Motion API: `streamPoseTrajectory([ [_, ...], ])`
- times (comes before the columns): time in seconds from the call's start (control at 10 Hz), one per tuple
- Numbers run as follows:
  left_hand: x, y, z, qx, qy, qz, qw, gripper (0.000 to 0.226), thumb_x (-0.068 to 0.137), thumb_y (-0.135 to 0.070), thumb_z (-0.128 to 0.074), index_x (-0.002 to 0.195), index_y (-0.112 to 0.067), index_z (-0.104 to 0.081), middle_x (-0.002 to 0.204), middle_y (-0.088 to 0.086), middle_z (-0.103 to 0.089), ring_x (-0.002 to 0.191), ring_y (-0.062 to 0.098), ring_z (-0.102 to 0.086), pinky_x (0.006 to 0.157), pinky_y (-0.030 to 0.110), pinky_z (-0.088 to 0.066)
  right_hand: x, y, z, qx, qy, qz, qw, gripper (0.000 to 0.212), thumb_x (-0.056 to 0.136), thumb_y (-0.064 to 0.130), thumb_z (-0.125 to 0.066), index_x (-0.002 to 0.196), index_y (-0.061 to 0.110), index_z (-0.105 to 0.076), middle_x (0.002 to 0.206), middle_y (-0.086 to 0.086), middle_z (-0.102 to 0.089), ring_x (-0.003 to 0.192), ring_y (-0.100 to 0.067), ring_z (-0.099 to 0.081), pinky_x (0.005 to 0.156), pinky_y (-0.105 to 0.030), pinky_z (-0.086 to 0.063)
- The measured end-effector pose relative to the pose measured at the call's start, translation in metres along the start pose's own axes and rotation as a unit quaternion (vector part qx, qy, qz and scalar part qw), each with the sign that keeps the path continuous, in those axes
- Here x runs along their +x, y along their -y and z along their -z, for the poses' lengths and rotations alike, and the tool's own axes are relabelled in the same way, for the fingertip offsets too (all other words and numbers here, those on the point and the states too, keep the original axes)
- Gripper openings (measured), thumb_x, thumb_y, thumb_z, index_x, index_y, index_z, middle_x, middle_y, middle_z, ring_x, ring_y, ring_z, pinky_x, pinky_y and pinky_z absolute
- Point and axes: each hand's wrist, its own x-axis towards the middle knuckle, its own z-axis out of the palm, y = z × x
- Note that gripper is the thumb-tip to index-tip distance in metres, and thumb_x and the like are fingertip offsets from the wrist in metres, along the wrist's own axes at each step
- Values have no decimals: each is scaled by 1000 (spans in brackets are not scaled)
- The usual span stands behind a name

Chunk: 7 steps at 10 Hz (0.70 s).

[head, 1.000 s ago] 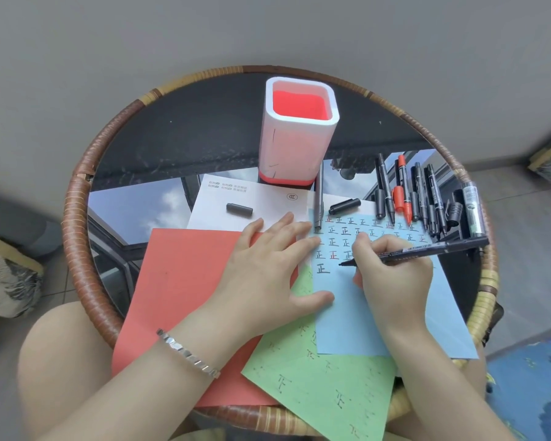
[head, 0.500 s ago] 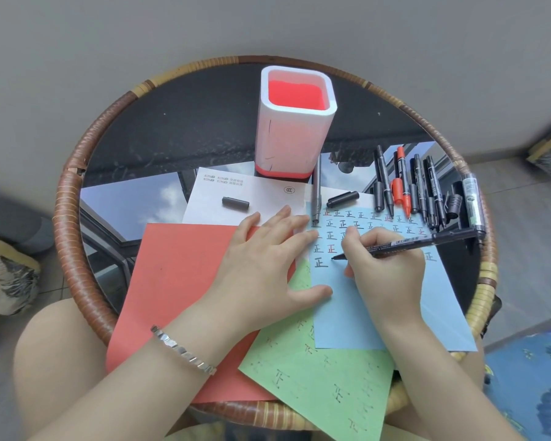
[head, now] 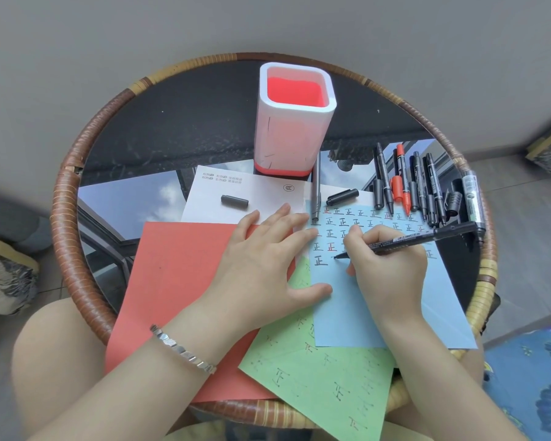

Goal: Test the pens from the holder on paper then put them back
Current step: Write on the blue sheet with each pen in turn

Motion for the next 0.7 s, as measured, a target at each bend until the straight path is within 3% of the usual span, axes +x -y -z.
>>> streamPoseTrajectory([
  [0.1, 0, 0, 0, 4, 3, -1, 1000, 79, 63, -74, -34, 132, -36, -42, 145, -19, -31, 139, 0, -11, 110, 28, 5, 0, 0, 0, -8, 0, 0, 1000, 35, 77, 13, -60, 45, 1, -51, 32, 3, -49, 43, -15, -42, 54, -24, -39],
  [0.4, 0, 0, 0, 1, 3, -1, 1000, 79, 63, -73, -34, 132, -36, -43, 145, -18, -32, 139, 1, -12, 111, 29, 4, 0, 0, 0, 3, -10, 2, 1000, 35, 76, 12, -60, 45, -1, -49, 36, -4, -50, 43, -15, -40, 53, -23, -38],
  [0.5, 0, 0, 0, 0, 1, 0, 1000, 79, 62, -73, -35, 131, -36, -44, 145, -18, -33, 139, 1, -13, 110, 29, 4, -1, 1, -1, 12, -21, 8, 1000, 34, 76, 10, -60, 47, -3, -47, 43, -20, -48, 45, -18, -39, 52, -25, -36],
  [0.7, 0, 0, 0, -2, 3, 3, 1000, 79, 62, -73, -34, 131, -36, -44, 145, -18, -33, 139, 1, -13, 111, 29, 3, 0, 1, -1, 17, 2, 0, 1000, 37, 78, 12, -61, 44, 2, -49, 32, 0, -48, 37, -9, -39, 54, -23, -41],
])
